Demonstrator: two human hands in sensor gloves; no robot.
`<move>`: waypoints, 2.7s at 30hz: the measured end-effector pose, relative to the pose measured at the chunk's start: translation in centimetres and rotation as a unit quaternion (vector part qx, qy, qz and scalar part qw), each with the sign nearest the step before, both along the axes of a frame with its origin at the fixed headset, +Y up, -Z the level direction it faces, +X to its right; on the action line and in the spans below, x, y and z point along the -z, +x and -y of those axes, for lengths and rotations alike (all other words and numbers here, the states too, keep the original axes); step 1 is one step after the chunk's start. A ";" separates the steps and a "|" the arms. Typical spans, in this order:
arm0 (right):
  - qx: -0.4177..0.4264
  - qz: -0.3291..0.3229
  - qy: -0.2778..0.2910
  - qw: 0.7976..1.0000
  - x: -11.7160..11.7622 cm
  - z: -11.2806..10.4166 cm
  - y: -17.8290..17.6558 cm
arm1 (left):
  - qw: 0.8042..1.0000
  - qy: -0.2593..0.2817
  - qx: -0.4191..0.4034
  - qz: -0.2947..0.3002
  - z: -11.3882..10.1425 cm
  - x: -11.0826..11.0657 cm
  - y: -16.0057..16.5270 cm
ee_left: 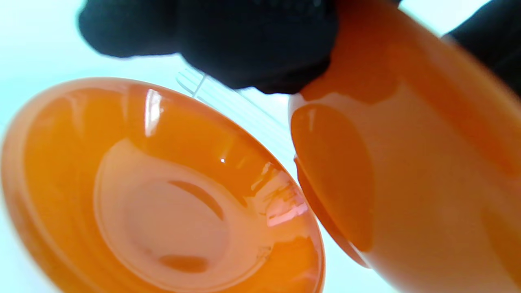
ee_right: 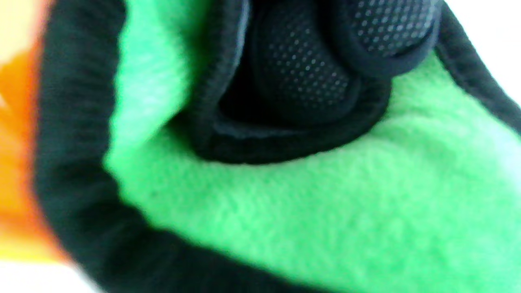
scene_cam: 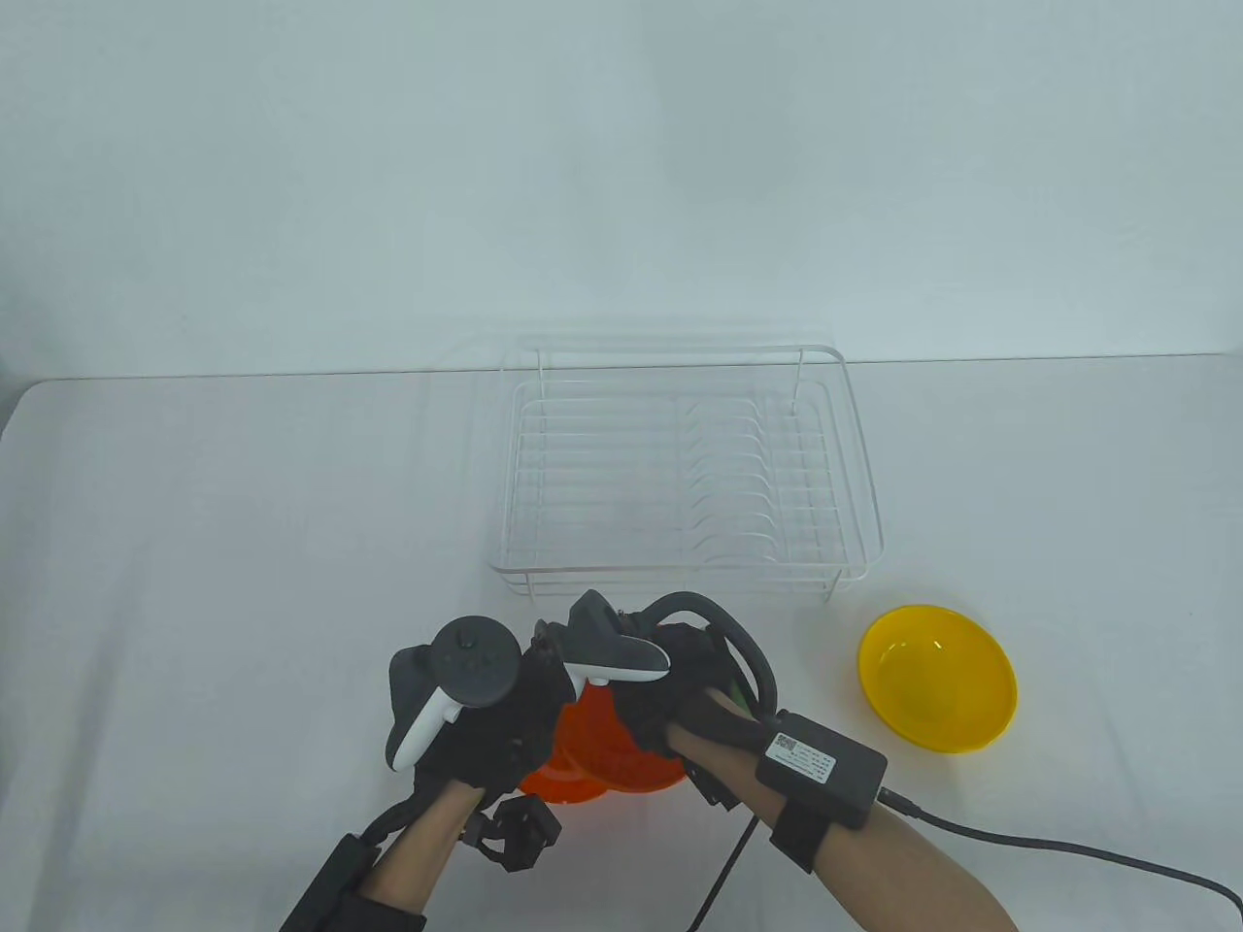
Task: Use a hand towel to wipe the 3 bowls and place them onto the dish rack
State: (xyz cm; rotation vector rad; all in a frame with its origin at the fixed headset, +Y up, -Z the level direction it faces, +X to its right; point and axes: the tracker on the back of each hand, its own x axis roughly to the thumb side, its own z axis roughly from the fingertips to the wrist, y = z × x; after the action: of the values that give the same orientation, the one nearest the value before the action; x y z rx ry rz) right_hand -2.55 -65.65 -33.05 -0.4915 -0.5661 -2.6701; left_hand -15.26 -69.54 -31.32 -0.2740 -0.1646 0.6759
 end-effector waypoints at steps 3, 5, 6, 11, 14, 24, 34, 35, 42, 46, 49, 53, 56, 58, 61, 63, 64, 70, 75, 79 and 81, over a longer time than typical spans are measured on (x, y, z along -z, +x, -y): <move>0.122 0.016 -0.043 0.991 0.4 -0.3 0.5 | 1.000 -0.004 -0.008 -0.004 0.0 0.0 -0.1; 0.205 0.042 -0.098 0.973 0.5 -0.1 0.8 | 1.000 -0.008 -0.009 -0.005 0.1 0.0 -0.3; 0.235 0.045 -0.127 0.963 0.5 0.0 0.8 | 1.000 -0.009 -0.013 -0.006 0.2 0.0 -0.3; 0.263 0.038 -0.240 0.934 0.6 0.2 0.7 | 1.000 -0.014 -0.020 -0.007 0.2 0.1 -0.6; 0.206 0.007 -0.264 0.942 0.2 0.0 0.4 | 1.000 -0.015 -0.023 -0.004 0.1 0.0 -0.6; -0.061 -0.009 -0.065 0.996 -1.5 0.2 0.0 | 1.000 -0.001 -0.016 0.009 0.0 -0.1 -0.1; 0.151 0.039 -0.033 0.987 0.6 0.1 1.1 | 1.000 0.002 0.003 0.005 -0.2 -0.2 -0.2; 0.158 0.040 -0.034 0.986 0.6 0.1 1.2 | 1.000 0.002 0.004 0.004 -0.2 -0.2 -0.2; 0.252 0.051 -0.034 0.966 1.4 -1.6 3.4 | 1.000 0.002 0.021 -0.005 -0.2 0.2 -0.5; 0.324 0.060 0.008 0.944 0.9 -4.7 6.4 | 1.000 0.002 0.015 -0.015 -0.3 0.3 -0.9; 0.356 0.065 0.036 0.931 0.4 -6.4 8.4 | 1.000 0.000 0.014 -0.018 -0.3 0.3 -1.1; 0.401 0.070 0.068 0.911 -0.8 -7.6 11.8 | 1.000 -0.001 0.014 -0.022 -0.4 0.3 -1.2; 0.425 0.070 0.095 0.897 -2.2 -7.3 14.1 | 1.000 -0.001 0.016 -0.027 -0.5 0.3 -1.3; 0.431 0.075 0.106 0.893 -3.1 -6.6 15.6 | 0.999 0.003 0.021 -0.029 -0.5 0.3 -1.4; 0.439 0.086 0.109 0.888 -4.2 -5.4 17.4 | 0.999 0.002 0.021 -0.029 -0.5 0.3 -1.4; 0.439 0.095 0.108 0.887 -4.8 -4.4 18.5 | 0.999 0.001 0.023 -0.030 -0.5 0.3 -1.4; 0.439 0.097 0.109 0.886 -4.9 -4.2 18.8 | 0.999 0.001 0.024 -0.030 -0.5 0.3 -1.4; 0.452 0.113 0.100 0.879 -5.1 -2.6 20.4 | 0.999 -0.001 0.031 -0.034 -0.6 0.2 -1.5; 0.454 0.107 0.097 0.879 -5.1 -2.3 20.6 | 0.999 0.003 0.032 -0.043 -1.2 0.5 -1.4; 0.452 0.100 0.092 0.882 -5.1 -2.2 20.6 | 0.998 0.014 0.032 -0.059 -2.7 1.8 -1.1; 0.451 0.099 0.092 0.882 -5.1 -2.2 20.7 | 0.997 0.021 0.035 -0.070 -3.7 2.9 -0.9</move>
State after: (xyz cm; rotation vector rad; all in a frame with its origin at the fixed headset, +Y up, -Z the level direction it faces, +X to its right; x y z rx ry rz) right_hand 18.12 -63.42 -27.92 -0.5135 -0.1127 -3.6499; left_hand -16.14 -65.87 -34.18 -0.1909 -0.0358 0.6184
